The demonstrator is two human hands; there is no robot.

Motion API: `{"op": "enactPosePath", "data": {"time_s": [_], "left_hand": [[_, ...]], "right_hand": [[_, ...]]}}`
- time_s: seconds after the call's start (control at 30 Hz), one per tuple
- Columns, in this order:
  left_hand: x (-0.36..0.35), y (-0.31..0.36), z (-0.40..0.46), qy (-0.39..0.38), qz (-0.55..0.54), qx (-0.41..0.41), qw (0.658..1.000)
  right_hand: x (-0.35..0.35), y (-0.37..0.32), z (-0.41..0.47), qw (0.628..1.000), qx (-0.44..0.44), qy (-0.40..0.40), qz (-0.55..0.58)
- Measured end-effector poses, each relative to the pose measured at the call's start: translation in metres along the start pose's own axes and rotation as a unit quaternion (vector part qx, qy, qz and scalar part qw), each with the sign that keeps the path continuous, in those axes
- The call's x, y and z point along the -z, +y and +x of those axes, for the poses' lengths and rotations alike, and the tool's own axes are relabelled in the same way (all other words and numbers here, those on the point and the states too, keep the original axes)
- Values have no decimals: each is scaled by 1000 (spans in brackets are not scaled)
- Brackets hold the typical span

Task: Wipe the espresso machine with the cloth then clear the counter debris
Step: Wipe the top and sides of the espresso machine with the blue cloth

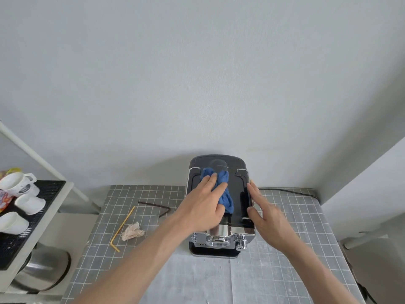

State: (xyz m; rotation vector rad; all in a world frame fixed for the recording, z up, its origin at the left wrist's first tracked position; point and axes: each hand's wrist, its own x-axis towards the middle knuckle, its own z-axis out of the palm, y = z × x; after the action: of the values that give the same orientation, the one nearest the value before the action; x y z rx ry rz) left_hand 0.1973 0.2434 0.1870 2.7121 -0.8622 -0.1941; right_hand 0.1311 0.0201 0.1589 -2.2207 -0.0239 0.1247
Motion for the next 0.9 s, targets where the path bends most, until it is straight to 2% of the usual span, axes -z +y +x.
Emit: {"op": "enactPosePath", "data": {"time_s": [0.13, 0.23, 0.37, 0.53, 0.63, 0.9], "left_hand": [[-9, 24, -57, -22, 12, -54, 998], [-11, 32, -62, -17, 17, -56, 998], [-13, 20, -21, 18, 38, -39, 998], [-3, -11, 55, 3, 28, -10, 1000], [0, -16, 78, 4, 42, -20, 999], [-12, 23, -2, 84, 54, -78, 992]], "right_hand": [[-1, 3, 1, 1000, 11, 10, 4], [-1, 3, 2, 1000, 8, 9, 10], [0, 4, 3, 1000, 9, 12, 7], [-1, 5, 3, 1000, 3, 11, 2], [-2, 6, 4, 1000, 1, 5, -10], [-3, 7, 3, 1000, 6, 10, -4]]}}
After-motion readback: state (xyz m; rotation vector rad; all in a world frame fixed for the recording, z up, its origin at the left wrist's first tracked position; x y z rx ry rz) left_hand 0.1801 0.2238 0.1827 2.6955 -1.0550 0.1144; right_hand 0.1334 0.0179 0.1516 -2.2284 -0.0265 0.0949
